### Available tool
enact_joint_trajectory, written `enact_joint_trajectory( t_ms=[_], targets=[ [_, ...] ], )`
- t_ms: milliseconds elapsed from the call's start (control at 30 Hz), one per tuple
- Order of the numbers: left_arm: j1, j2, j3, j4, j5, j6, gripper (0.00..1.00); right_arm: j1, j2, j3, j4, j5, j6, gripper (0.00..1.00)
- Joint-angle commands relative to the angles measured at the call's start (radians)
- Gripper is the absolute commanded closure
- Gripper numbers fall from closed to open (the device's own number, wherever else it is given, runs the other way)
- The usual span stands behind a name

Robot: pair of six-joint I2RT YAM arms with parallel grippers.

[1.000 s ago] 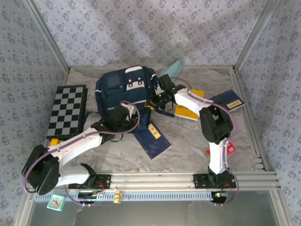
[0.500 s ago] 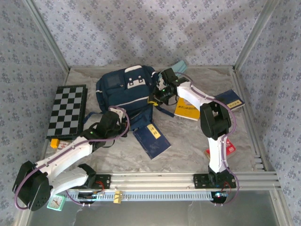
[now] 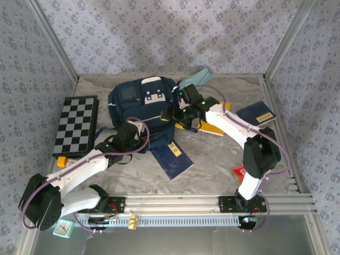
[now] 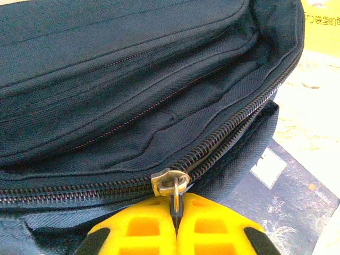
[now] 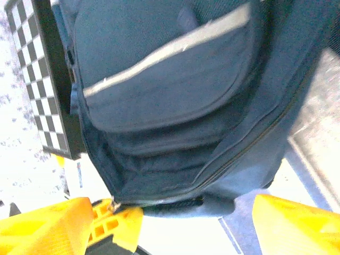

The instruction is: Pack books, pencil case, and school supplies into a backpack

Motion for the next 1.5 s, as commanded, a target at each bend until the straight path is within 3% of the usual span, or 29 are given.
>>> enact_joint_trajectory(
  t_ms=[0,133,300,367,433,567,667,933,1100,1267,1400,1467],
  targets=[
    [0.001,-0.003,0.048,0.067,0.031,0.009,1.00,0.057,0.017,-0.070,0.087,0.079,0.204,0.18],
    [0.001,-0.003,0.049,0.068,0.040,0.016,1.00,0.093,0.081,-0.058,0.166,0.104,0.317,0.19],
    [0.001,-0.013,0.056,0.059,0.056,0.024,1.00,0.125,0.190,0.082,0.119,0.167,0.279,0.30],
    [0.000,-0.021,0.053,0.056,0.072,0.012,1.00,0.131,0.245,0.170,0.076,0.176,0.226,0.44],
    [-0.005,-0.027,0.046,0.064,0.101,0.006,1.00,0.130,0.290,0.249,0.021,0.191,0.171,0.64],
    [-0.015,-0.012,0.049,0.074,0.108,0.002,1.00,0.123,0.307,0.302,-0.051,0.229,0.096,0.86],
    [-0.017,0.006,0.061,0.075,0.114,-0.002,1.00,0.088,0.262,0.251,-0.030,0.244,0.083,0.96],
    [-0.001,-0.042,0.009,-0.027,-0.014,0.002,1.00,-0.010,0.164,0.194,-0.039,0.216,-0.018,1.00],
    [0.099,-0.156,-0.065,-0.076,-0.057,-0.014,1.00,-0.062,0.133,0.180,-0.098,0.165,-0.101,1.00],
    [0.274,-0.129,-0.079,-0.079,0.045,-0.017,1.00,-0.106,0.140,0.184,-0.110,0.108,-0.143,1.00],
    [0.284,-0.090,-0.055,-0.029,0.117,-0.055,1.00,-0.086,0.132,0.181,-0.123,0.136,-0.149,1.00],
    [0.279,-0.081,-0.056,0.019,0.160,-0.080,1.00,-0.074,0.132,0.182,-0.117,0.111,-0.136,0.87]
  ],
)
